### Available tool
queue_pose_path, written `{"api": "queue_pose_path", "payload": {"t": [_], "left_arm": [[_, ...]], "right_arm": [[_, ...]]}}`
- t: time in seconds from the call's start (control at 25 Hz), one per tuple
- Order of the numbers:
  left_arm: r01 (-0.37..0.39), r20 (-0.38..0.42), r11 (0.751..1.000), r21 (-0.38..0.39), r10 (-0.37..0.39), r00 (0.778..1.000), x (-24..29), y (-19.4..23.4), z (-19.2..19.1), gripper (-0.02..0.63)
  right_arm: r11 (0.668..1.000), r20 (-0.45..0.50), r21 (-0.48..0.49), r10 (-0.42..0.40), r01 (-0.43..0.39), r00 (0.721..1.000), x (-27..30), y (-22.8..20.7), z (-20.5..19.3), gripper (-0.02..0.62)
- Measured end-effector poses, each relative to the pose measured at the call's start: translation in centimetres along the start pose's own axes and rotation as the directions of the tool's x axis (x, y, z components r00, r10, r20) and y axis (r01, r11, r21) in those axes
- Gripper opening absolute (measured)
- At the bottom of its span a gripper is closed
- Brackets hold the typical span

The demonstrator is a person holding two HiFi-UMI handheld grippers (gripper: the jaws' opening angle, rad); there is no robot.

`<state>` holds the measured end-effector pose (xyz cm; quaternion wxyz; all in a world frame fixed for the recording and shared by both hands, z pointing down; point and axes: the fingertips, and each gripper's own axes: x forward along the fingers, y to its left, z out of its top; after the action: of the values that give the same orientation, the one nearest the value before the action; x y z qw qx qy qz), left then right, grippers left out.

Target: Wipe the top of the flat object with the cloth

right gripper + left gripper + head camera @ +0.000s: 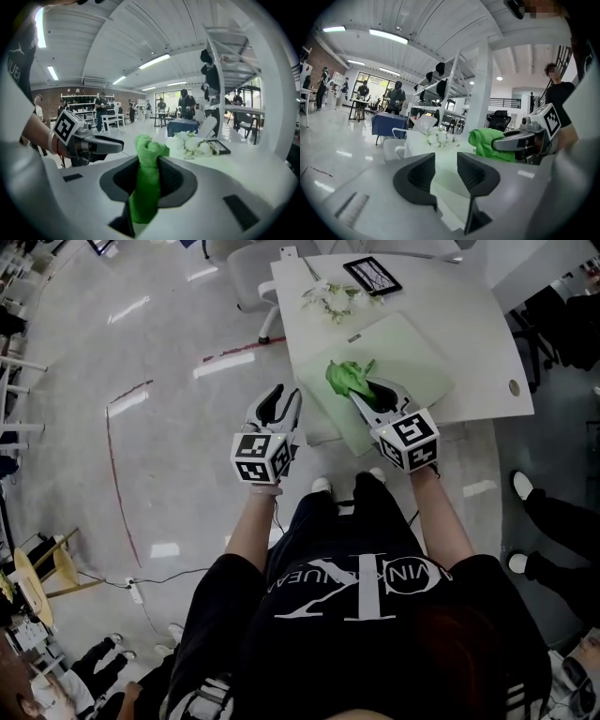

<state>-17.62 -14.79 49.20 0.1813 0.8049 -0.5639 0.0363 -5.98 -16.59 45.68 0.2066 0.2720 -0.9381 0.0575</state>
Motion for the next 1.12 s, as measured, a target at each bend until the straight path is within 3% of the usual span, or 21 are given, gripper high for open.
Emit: {"api": "queue_pose_path", "payload": {"t": [0.24,0.4,0.88,1.12], "left_arm": [[-0.008,-0.085,0.994,-0.108,-0.001,0.996,1.0,-1.2,-3.0,0.230],[-0.038,-0.112,0.985,-0.165,0.019,0.993,1.9,-2.4,-4.2,0.259],[-0.140,-0.155,0.964,-0.226,0.106,0.982,3.6,-2.7,-5.7,0.258],[-0.140,-0.156,0.962,-0.235,0.104,0.982,3.7,-3.3,-5.7,0.201]], "right_arm": [[0.989,-0.093,-0.090,0.105,-0.114,0.990,3.4,1.1,-0.3,0.084],[0.969,-0.158,-0.142,0.178,-0.201,0.971,5.0,1.5,-0.6,0.084],[0.887,-0.332,-0.264,0.285,-0.379,0.899,9.2,2.6,-1.9,0.084],[0.871,-0.374,-0.243,0.323,-0.428,0.870,9.9,2.8,-2.4,0.084]]}}
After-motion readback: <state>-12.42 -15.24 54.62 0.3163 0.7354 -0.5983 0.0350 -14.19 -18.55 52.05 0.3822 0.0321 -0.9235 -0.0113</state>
